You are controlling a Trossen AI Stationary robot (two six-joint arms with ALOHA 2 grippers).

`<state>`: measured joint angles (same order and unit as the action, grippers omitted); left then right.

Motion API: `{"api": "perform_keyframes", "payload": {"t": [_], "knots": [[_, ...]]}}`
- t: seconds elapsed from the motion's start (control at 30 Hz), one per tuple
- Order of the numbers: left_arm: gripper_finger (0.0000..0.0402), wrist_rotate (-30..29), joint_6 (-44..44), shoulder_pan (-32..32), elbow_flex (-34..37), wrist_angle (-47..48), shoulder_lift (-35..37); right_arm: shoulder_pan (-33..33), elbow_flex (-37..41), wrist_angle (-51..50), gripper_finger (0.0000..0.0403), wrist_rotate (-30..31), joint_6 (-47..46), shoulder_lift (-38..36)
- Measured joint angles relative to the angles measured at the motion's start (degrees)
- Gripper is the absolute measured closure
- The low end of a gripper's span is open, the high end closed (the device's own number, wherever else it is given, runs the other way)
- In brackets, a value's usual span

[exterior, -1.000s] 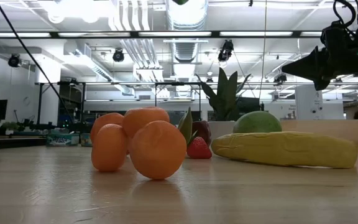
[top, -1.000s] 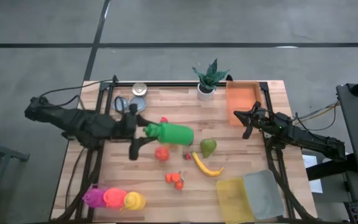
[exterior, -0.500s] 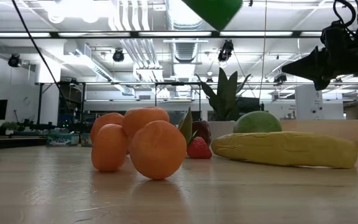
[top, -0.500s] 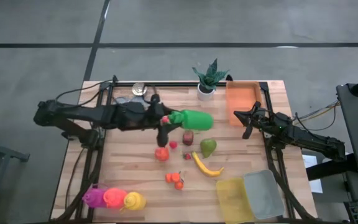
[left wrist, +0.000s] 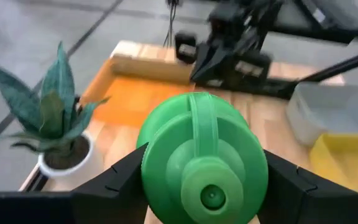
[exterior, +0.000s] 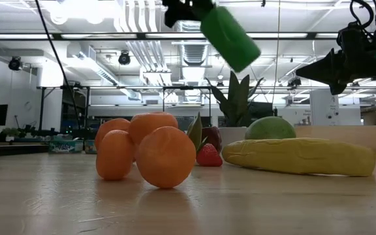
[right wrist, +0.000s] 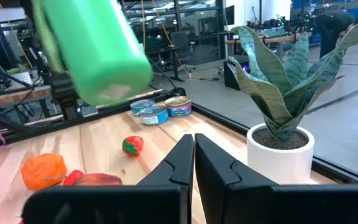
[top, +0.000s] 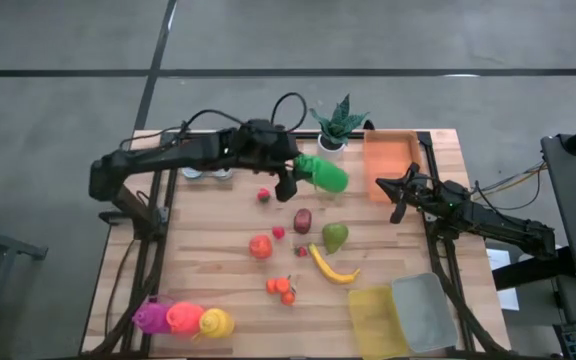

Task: Pick & Place Food Item
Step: Put the green water bottle into the orange bin

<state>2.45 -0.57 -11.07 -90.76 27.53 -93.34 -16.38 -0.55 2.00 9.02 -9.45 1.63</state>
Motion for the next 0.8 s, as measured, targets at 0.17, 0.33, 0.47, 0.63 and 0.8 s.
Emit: {"api": "perform_keyframes", "payload": {"t": [0.17, 0.33, 0.47, 0.63, 0.8], "knots": [[0.0178, 3.8, 2.1, -4.0, -1.2, 1.5, -2.7, 0.0, 0.0, 0.0, 0.039, 0.0, 0.0, 0.0], [0.0178, 3.6, 1.9, -6.1, -1.3, 1.5, -4.9, 0.0, 0.0, 0.0, 0.039, 0.0, 0.0, 0.0], [0.0178, 1.5, -0.1, -7.1, -1.3, 2.7, -6.4, 0.0, 0.0, 0.0, 0.039, 0.0, 0.0, 0.0], [0.0178, -0.6, -1.0, -8.6, -1.2, 4.0, -8.5, 0.0, 0.0, 0.0, 0.039, 0.0, 0.0, 0.0], [0.0178, -0.8, -2.9, -10.3, -1.0, 9.6, -9.8, 0.0, 0.0, 0.0, 0.039, 0.0, 0.0, 0.0]]}}
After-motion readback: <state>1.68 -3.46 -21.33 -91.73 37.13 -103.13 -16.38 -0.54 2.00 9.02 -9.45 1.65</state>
